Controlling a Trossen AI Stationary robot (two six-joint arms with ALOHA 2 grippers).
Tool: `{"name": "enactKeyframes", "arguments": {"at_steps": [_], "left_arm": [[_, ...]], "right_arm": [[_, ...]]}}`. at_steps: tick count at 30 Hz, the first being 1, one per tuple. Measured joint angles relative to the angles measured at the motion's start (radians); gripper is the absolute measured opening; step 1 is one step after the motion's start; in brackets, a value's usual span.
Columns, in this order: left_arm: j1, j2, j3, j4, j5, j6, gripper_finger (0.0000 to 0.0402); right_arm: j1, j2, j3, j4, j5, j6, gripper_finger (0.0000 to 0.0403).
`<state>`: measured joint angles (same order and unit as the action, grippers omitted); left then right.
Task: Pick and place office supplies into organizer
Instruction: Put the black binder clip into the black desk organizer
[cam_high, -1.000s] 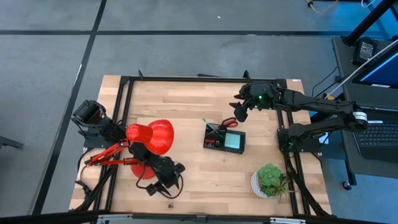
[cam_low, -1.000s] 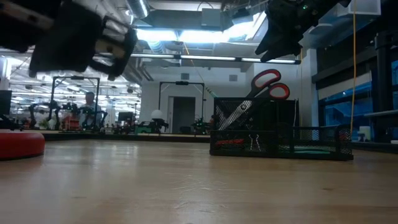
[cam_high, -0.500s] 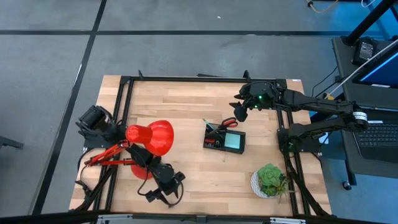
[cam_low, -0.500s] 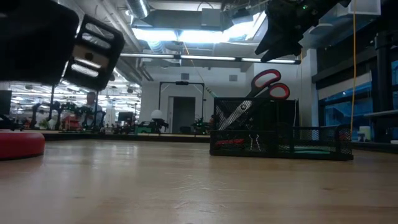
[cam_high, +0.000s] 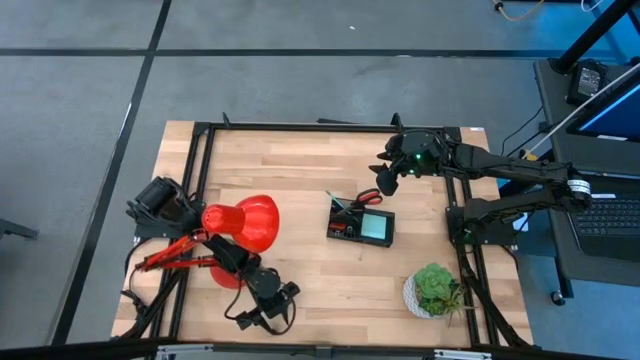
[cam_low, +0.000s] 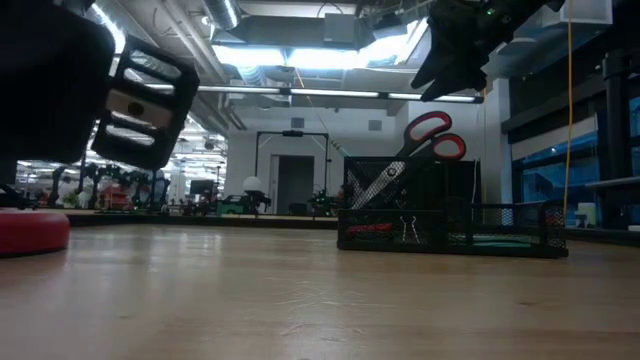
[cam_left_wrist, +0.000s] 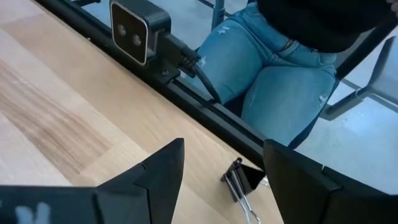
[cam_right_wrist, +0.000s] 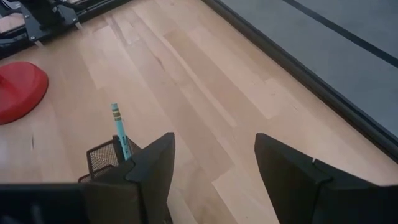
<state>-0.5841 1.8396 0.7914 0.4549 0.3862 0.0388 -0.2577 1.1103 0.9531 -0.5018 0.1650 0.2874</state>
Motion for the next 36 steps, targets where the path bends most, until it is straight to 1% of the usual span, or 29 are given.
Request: {"name": "enactKeyframes", "arguments": {"at_steps": [5, 14, 24, 36], "left_arm": [[-0.016, 0.010, 0.000, 0.022, -0.004, -0.002, 0.0212], [-0.031, 0.020, 0.000, 0.020, -0.046, 0.008, 0.0212], [-0.032, 0.088, 0.002, 0.095, -0.039, -0.001, 0.0212], [-0.039, 0.089, 0.002, 0.075, -0.044, -0.002, 0.0212]], "right_arm": [[0.000, 0.000, 0.000, -0.004, 0.000, 0.000, 0.0224], [0.000, 0.000, 0.000, -0.005, 0.000, 0.000, 0.0224], [0.000, 0.000, 0.000, -0.006, 0.000, -0.002, 0.0224], [0.000, 0.000, 0.000, -0.006, 0.000, 0.000, 0.0224]]}}
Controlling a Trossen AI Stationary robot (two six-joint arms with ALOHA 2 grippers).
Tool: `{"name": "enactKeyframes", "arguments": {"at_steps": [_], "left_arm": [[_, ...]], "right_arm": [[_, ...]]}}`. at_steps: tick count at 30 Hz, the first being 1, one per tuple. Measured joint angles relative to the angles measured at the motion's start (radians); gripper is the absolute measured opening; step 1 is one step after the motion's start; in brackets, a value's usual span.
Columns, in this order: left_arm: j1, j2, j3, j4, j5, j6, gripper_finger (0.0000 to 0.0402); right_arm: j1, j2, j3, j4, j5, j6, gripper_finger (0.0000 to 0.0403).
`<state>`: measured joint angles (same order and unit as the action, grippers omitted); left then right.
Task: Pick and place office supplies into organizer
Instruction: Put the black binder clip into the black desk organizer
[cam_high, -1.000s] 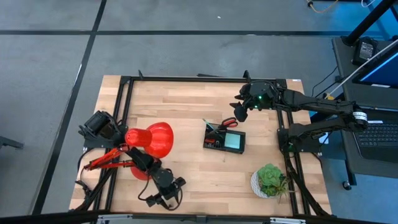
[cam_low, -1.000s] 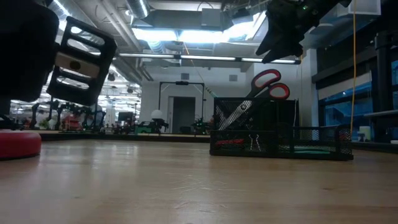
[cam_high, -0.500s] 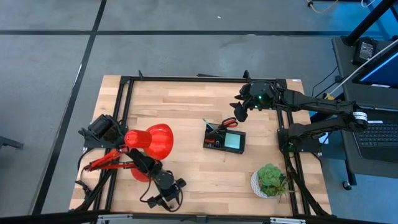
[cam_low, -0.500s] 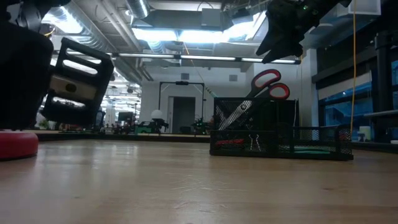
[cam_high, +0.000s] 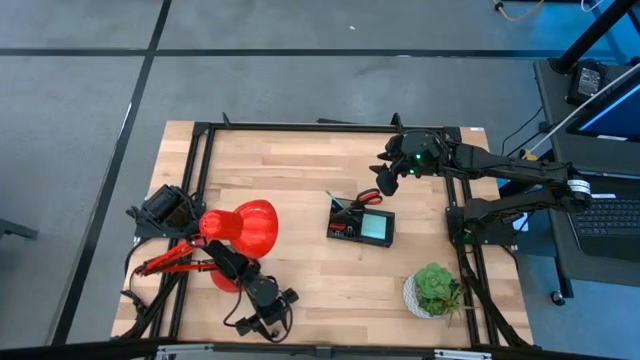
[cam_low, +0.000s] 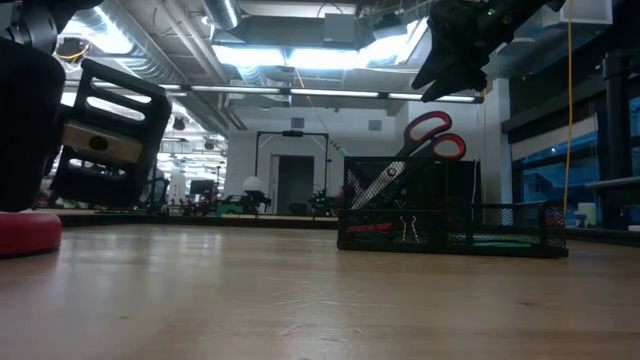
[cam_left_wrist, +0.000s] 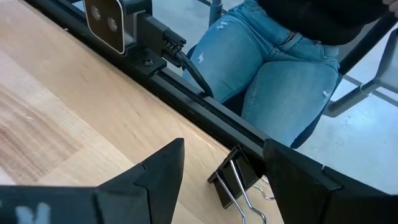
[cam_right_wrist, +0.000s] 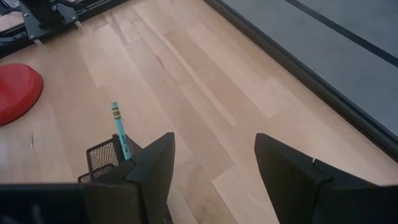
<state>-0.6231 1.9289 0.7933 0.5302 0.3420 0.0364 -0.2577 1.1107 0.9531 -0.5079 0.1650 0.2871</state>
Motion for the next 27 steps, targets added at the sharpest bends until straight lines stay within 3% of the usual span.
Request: {"name": "enactKeyframes", "arguments": {"at_steps": [18, 27], "left_arm": [[0.004, -0.001, 0.000, -0.028, -0.012, 0.019, 0.0212], [0.003, 0.000, 0.000, -0.028, -0.015, 0.003, 0.0188]], "right_arm": [[0.000, 0.000, 0.000, 0.000, 0.000, -0.002, 0.0224], [0.000, 0.000, 0.000, 0.000, 0.000, -0.003, 0.0224]]}}
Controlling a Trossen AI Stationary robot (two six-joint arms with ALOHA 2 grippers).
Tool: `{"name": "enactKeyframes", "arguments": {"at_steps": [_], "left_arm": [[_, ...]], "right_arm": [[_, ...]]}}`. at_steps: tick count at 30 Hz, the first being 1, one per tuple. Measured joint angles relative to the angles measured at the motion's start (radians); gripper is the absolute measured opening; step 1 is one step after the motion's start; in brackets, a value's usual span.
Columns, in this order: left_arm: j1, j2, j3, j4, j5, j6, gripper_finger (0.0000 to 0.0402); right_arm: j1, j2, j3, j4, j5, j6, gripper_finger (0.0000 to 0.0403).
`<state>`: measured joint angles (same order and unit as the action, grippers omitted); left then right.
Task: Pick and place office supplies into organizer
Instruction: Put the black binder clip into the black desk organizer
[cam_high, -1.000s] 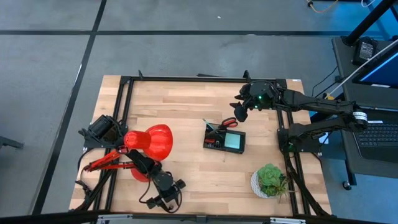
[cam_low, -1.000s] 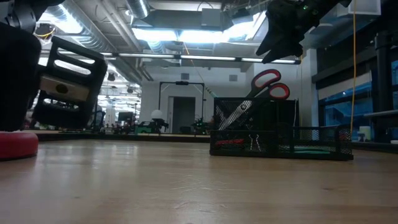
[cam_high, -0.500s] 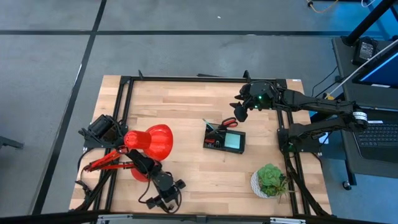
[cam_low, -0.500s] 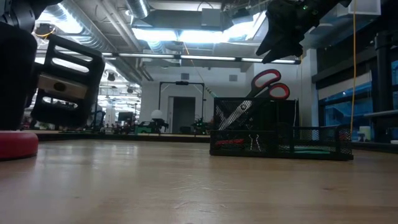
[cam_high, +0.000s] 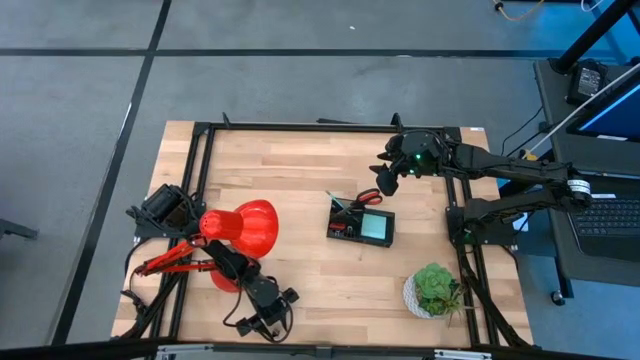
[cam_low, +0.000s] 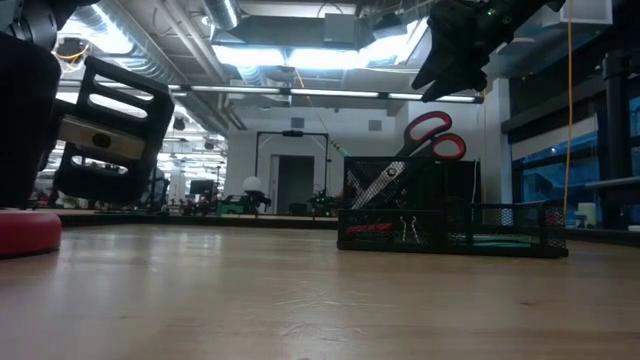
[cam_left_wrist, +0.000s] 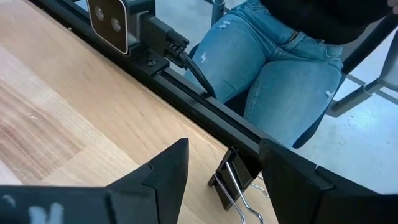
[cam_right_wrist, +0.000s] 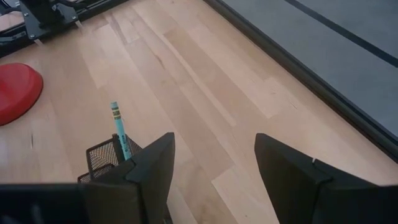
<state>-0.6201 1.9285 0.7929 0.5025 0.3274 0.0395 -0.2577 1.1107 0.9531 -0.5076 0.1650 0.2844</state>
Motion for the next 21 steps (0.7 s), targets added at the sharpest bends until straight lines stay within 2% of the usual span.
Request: {"name": "enactKeyframes", "arguments": {"at_steps": [7, 11, 21], "left_arm": [[0.000, 0.000, 0.000, -0.019, -0.015, -0.004, 0.0179], [0.000, -0.002, 0.002, -0.056, -0.018, -0.058, 0.0173], [0.007, -0.003, 0.000, -0.111, 0.057, -0.090, 0.0170]], "right_arm": [[0.000, 0.000, 0.000, 0.000, 0.000, 0.000, 0.0224], [0.000, 0.000, 0.000, 0.000, 0.000, 0.000, 0.0224], [0.000, 0.000, 0.000, 0.000, 0.000, 0.001, 0.0224]]}}
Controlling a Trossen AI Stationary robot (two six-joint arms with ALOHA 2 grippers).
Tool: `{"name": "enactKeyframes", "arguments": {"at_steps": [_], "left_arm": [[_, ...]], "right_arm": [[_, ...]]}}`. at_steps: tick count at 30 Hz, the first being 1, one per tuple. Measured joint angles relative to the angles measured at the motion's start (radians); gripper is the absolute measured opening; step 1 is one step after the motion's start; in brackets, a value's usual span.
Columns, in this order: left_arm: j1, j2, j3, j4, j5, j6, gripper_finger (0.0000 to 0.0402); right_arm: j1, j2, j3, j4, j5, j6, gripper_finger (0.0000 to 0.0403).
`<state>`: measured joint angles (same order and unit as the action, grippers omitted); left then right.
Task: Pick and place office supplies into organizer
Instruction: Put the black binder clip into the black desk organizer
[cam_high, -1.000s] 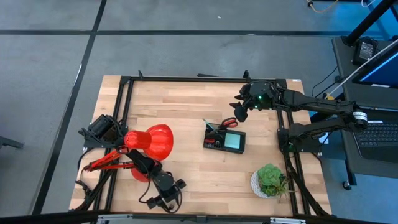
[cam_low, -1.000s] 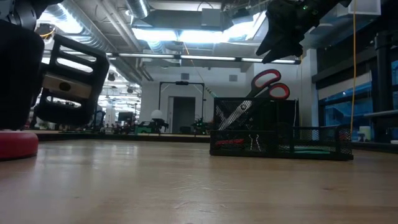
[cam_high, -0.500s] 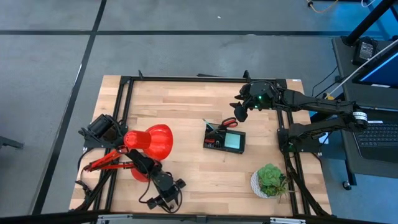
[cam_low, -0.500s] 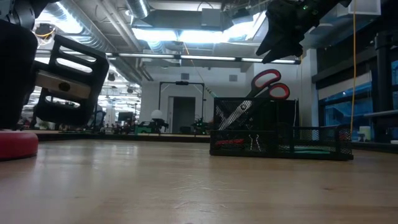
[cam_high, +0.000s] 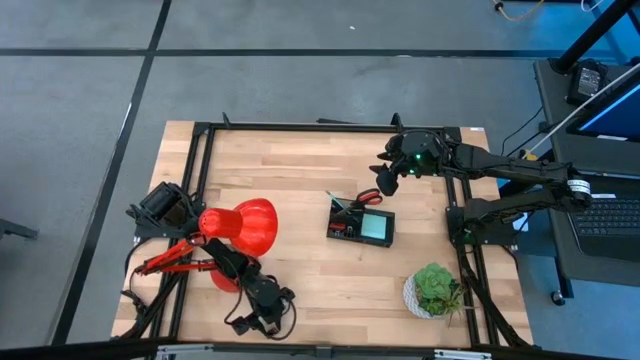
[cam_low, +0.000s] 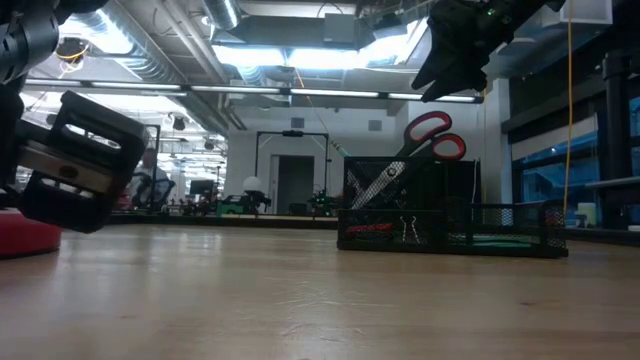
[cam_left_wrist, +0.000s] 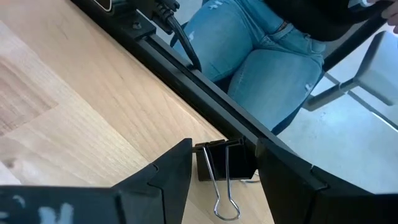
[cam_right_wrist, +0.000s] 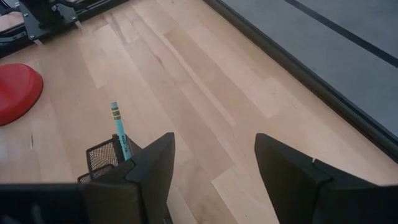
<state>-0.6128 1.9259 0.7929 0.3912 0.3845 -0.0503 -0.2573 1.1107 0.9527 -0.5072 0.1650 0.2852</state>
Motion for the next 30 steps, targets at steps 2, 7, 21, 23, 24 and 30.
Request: {"name": "enactKeyframes", "arguments": {"at_steps": [2, 7, 21, 23, 24, 30], "left_arm": [[0.000, 0.000, 0.000, 0.000, 0.000, 0.002, 0.0170], [0.002, 0.000, 0.000, -0.001, -0.001, -0.004, 0.0170], [0.032, -0.001, -0.002, -0.034, 0.061, -0.093, 0.0145], [0.037, -0.001, -0.002, -0.039, 0.071, -0.093, 0.0139], [0.039, -0.001, -0.002, -0.042, 0.071, -0.093, 0.0135], [0.049, 0.000, -0.003, -0.064, 0.055, -0.085, 0.0110]], "right_arm": [[0.000, 0.000, 0.000, 0.000, 0.000, 0.000, 0.0224], [0.000, 0.000, 0.000, 0.000, 0.000, 0.000, 0.0224], [0.000, 0.000, 0.000, 0.001, 0.000, -0.002, 0.0224], [0.000, 0.000, 0.000, 0.001, 0.000, -0.002, 0.0224], [0.000, 0.000, 0.000, 0.001, 0.000, -0.002, 0.0224], [0.000, 0.000, 0.000, 0.001, 0.000, -0.004, 0.0224]]}}
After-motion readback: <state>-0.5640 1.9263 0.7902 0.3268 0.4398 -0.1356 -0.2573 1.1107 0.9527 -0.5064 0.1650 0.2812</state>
